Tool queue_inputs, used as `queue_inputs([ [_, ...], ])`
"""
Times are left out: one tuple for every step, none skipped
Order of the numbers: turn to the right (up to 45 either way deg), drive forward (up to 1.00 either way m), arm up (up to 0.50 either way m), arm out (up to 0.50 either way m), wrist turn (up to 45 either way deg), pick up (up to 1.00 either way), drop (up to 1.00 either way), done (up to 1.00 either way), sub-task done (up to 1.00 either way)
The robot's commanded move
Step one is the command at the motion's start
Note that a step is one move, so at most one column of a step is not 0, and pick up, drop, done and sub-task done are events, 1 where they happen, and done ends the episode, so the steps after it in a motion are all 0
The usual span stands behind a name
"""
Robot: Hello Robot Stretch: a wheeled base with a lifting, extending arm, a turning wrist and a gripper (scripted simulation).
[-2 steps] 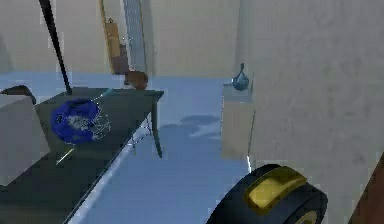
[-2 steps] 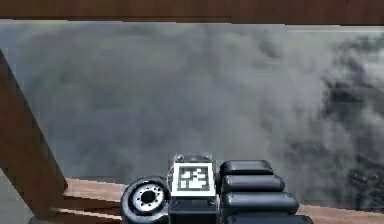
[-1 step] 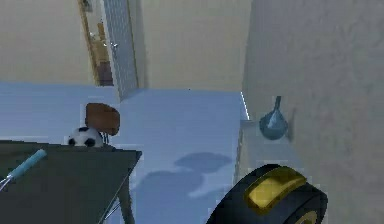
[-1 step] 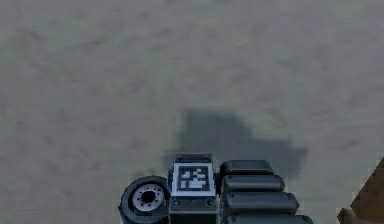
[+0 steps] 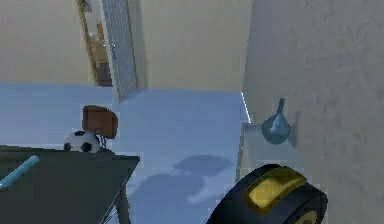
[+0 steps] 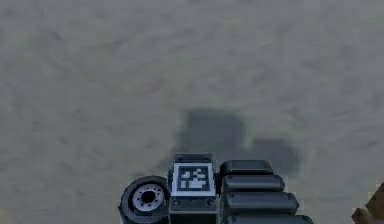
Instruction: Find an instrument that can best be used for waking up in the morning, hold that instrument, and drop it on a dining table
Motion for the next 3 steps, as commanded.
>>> queue_inputs([
  [27.0, 0.00, 0.00, 0.00, 0.0, 0.00, 0.00, 0.00, 0.00],
  [-39.0, 0.00, 0.00, 0.00, 0.0, 0.00, 0.00, 0.00, 0.00],
  [39.0, 0.00, 0.00, 0.00, 0.0, 0.00, 0.00, 0.00, 0.00],
])
